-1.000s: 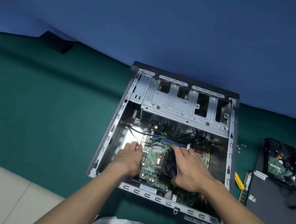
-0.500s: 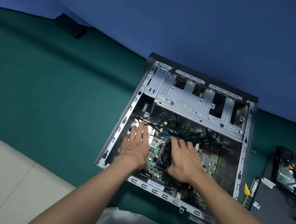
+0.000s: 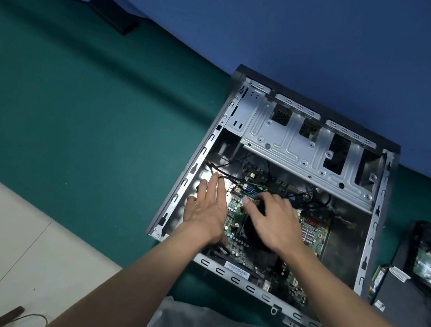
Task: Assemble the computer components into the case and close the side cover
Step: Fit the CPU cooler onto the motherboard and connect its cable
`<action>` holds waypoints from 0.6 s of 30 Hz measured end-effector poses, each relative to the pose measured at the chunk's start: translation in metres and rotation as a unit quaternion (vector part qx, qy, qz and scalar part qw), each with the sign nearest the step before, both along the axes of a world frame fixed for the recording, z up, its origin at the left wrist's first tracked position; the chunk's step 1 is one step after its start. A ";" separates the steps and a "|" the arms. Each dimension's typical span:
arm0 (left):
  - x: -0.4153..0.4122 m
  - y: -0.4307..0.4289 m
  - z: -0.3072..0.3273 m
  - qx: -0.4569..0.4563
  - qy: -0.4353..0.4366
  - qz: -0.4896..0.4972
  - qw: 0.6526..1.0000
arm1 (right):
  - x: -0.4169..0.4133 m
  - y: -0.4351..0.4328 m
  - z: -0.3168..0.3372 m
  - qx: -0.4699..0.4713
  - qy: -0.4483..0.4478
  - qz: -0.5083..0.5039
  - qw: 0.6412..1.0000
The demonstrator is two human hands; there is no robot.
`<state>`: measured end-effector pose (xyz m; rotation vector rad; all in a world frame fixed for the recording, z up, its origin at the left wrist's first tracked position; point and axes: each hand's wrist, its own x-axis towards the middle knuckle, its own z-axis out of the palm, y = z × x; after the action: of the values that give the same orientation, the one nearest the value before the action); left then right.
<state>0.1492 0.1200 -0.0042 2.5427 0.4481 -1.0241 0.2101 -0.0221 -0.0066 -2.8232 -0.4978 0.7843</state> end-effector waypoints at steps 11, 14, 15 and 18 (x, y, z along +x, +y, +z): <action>0.002 0.002 -0.002 -0.026 -0.034 0.044 0.998 | -0.014 0.011 -0.035 -0.086 -0.151 0.038 0.984; 0.003 0.001 -0.001 -0.015 -0.063 0.038 0.997 | -0.014 0.012 -0.033 -0.085 -0.140 0.034 0.986; 0.002 0.000 0.000 -0.009 -0.078 0.032 0.996 | -0.014 0.011 -0.032 -0.083 -0.140 0.034 0.986; 0.000 0.000 0.004 -0.004 -0.085 0.010 0.996 | -0.013 0.009 -0.027 -0.006 -0.161 -0.012 0.987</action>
<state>0.1497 0.1199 -0.0002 2.5847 0.4195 -0.7921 0.1974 -0.0126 -0.0336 -2.9741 -0.5019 0.3239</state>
